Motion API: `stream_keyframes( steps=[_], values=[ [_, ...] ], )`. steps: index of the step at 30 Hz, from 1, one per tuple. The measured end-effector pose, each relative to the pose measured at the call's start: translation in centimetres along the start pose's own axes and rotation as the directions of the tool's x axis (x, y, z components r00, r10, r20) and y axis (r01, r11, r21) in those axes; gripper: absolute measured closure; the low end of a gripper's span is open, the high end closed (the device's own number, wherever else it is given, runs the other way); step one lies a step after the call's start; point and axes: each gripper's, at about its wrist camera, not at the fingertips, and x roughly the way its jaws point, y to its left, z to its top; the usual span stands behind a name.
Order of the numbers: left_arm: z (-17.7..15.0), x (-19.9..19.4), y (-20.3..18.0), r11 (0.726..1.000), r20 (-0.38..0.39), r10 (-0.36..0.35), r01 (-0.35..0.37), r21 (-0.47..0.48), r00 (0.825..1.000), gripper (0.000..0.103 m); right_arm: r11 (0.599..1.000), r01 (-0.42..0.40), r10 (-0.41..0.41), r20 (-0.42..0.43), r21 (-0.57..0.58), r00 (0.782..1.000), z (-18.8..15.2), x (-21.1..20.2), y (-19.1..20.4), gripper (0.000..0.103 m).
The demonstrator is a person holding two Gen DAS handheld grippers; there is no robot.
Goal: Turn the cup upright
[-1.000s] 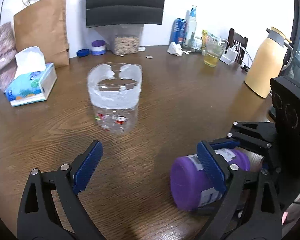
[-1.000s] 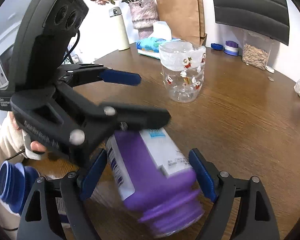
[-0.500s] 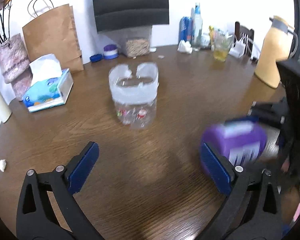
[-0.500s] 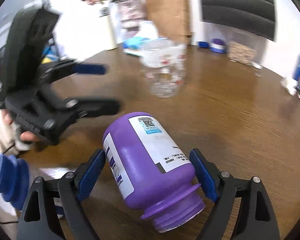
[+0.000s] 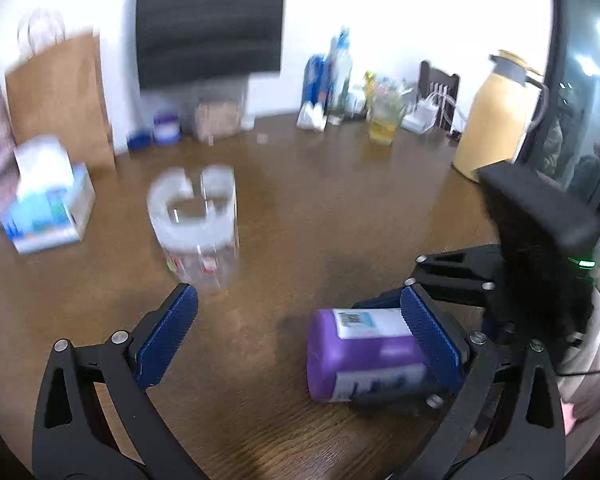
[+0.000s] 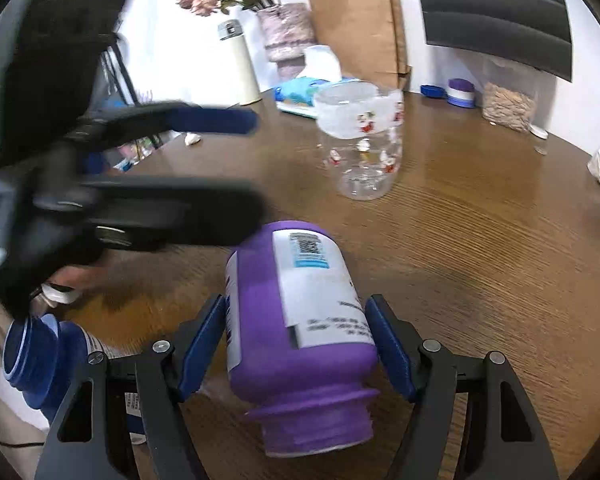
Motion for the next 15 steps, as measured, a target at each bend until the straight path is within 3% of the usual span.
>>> stream_keyframes(
  steps=[3, 6, 12, 15],
  values=[
    [-0.6, 1.9, -0.4, 1.000, -0.049, -0.007, 0.007, -0.010, 0.999, 0.004, 1.000, -0.019, 0.019, 0.009, -0.016, 1.000, 0.0, -0.2, 0.5, 0.027],
    [-1.1, 2.0, -1.1, 0.999, -0.002, 0.031, -0.031, 0.021, 1.000, 0.003, 1.000, -0.009, 0.009, 0.009, -0.016, 1.000, 0.0, -0.4, 0.7, 0.027],
    [-1.4, 1.9, -0.3, 0.996, 0.002, 0.088, -0.088, -0.025, 0.996, 0.003, 0.997, 0.073, -0.072, 0.035, -0.022, 0.997, -1.3, -3.2, 1.4, 0.025],
    [-1.8, 1.6, 0.6, 0.993, -0.002, 0.093, -0.093, -0.070, 0.996, 0.004, 0.997, 0.071, -0.072, 0.042, 0.011, 0.997, -2.1, -4.0, 0.8, 0.025]
  ],
)
